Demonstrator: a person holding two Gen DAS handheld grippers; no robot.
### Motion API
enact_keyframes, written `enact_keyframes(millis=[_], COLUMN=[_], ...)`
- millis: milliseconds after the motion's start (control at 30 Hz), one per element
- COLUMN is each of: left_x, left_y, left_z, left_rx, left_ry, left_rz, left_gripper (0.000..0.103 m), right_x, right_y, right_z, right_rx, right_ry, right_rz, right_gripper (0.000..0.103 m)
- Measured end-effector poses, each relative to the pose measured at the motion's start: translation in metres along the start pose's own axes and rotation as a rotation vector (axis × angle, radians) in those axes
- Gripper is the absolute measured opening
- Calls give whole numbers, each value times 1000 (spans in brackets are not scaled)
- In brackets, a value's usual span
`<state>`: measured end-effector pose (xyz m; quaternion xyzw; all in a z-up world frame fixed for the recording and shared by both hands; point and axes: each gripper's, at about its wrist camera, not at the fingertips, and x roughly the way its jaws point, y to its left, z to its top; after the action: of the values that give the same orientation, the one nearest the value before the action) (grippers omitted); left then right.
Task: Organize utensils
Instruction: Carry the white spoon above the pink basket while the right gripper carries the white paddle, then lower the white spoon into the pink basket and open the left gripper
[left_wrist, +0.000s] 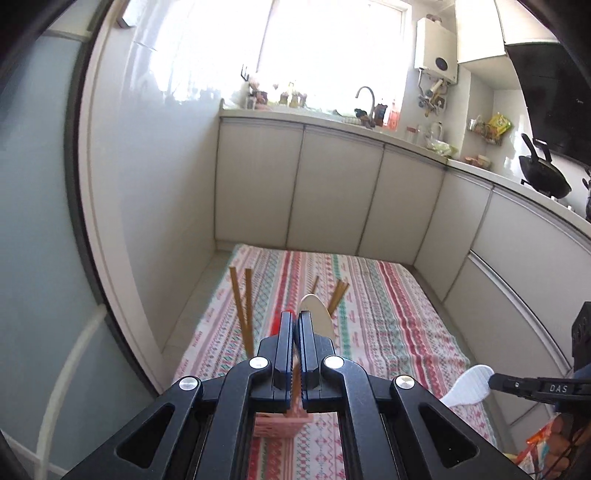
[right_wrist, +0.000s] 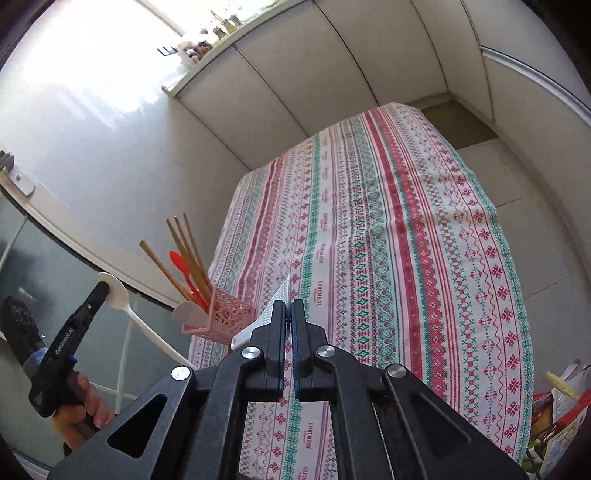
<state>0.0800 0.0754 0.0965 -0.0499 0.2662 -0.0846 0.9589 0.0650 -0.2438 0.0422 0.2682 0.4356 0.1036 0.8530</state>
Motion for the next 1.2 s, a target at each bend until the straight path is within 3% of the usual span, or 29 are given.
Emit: enact_keyframes(millis=[300,667,1067,1167,1200], left_x=[19,60,98,96,93], left_y=[3,-10,-16,-12,-11], left_z=[1,-14,-32,-31,-30], left_rx=[85,195,206,162,150], left_ry=[-84,-98,54,81,84], left_rz=[163,249,162,116,102], left_gripper=[2,2,5,17,25], right_x=[14,18,19,21,22], right_y=[16,23,22,25,26], right_z=[-4,-6,-4,-5,-6], right_rx=[-8,-5,-16,-26,-33], right_ry=[19,0,-7,-7,-7], right_rz=[12,4,-13,-23,-26], right_gripper=[2,2,2,2,2])
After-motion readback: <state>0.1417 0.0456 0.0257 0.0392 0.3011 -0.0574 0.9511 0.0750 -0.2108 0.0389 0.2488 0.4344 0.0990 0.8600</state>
